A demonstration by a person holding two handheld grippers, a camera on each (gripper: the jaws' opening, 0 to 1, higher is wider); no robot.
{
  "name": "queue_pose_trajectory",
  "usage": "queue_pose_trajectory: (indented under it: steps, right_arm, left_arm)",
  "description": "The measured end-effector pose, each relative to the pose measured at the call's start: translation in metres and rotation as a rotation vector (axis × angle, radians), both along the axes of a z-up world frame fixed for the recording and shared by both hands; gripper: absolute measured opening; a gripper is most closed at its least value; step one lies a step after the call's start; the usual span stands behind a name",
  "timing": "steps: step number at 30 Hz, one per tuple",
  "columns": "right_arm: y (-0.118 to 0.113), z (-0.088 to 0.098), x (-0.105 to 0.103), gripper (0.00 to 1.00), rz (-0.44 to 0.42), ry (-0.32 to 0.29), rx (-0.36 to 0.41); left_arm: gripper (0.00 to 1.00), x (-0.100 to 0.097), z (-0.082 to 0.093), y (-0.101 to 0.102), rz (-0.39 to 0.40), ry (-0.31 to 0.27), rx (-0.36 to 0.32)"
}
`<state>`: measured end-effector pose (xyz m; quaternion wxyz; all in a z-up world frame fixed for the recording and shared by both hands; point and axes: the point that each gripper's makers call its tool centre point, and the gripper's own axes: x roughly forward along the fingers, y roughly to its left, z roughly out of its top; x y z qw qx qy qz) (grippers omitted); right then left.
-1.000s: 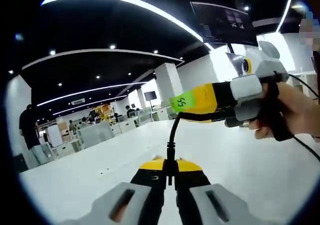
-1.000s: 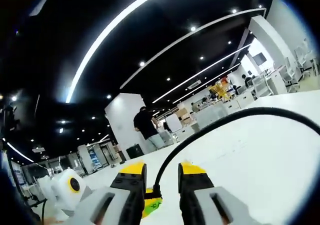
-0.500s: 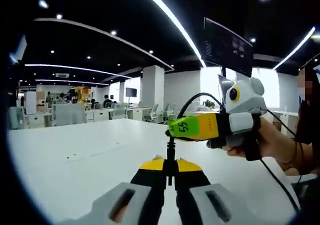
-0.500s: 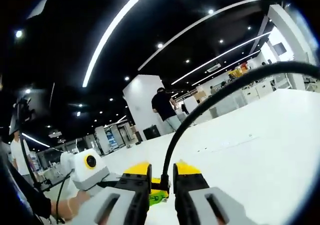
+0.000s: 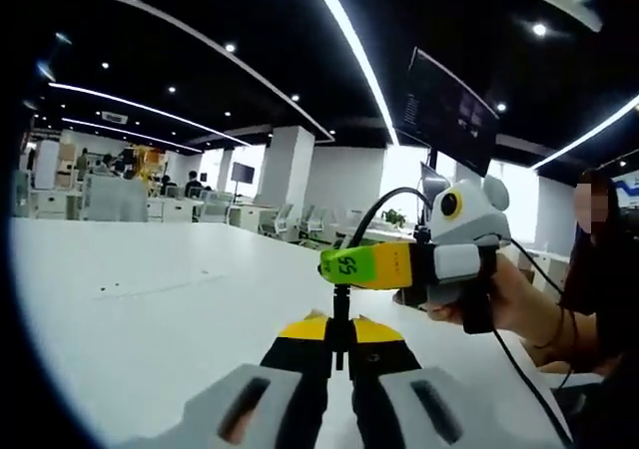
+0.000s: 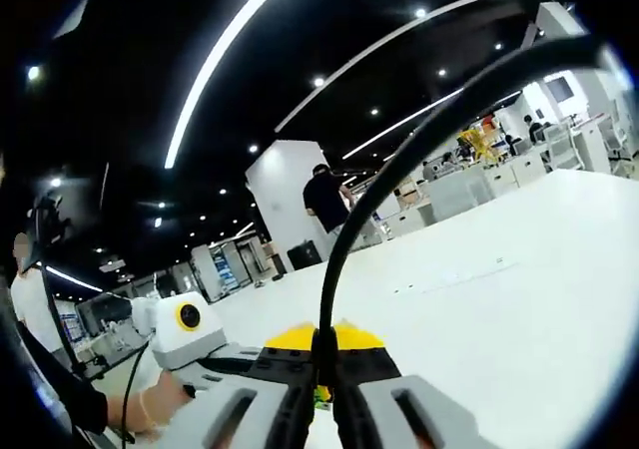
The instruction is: Find the data cable on the table. Grasp the USB connector end of the cable and insert it into the USB port on the table
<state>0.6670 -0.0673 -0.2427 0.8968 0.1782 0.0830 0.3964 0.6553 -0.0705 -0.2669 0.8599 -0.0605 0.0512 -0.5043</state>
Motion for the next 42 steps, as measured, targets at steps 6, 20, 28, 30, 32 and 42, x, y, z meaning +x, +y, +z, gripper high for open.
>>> queue_pose_trajectory:
  steps: [6, 20, 28, 30, 32, 42]
  right_arm:
    - [0.002, 0.002, 0.003, 0.05, -0.009, -0.006, -0.013]
    - [0.002, 0.004, 0.020, 0.05, -0.031, -0.015, -0.053]
    - [-0.007, 0.008, 0.042, 0.05, -0.081, -0.014, -0.071]
    - [-0.010, 0.010, 0.049, 0.05, -0.098, -0.014, -0.077]
    - [-0.012, 0.011, 0.054, 0.05, -0.114, -0.020, -0.087]
    - [-0.029, 0.022, 0.097, 0.05, -0.240, -0.062, -0.181]
  left_arm:
    - [0.08, 0.005, 0.002, 0.001, 0.016, 0.011, -0.012]
    - [0.17, 0.026, -0.004, 0.007, 0.091, -0.015, 0.060]
    - [0.20, 0.041, -0.005, 0.014, 0.134, -0.056, 0.114]
    - [0.21, 0.046, -0.003, 0.017, 0.146, -0.061, 0.117]
    - [0.21, 0.051, -0.004, 0.020, 0.157, -0.066, 0.141]
    - [0.28, 0.077, -0.003, 0.024, 0.160, -0.071, 0.211]
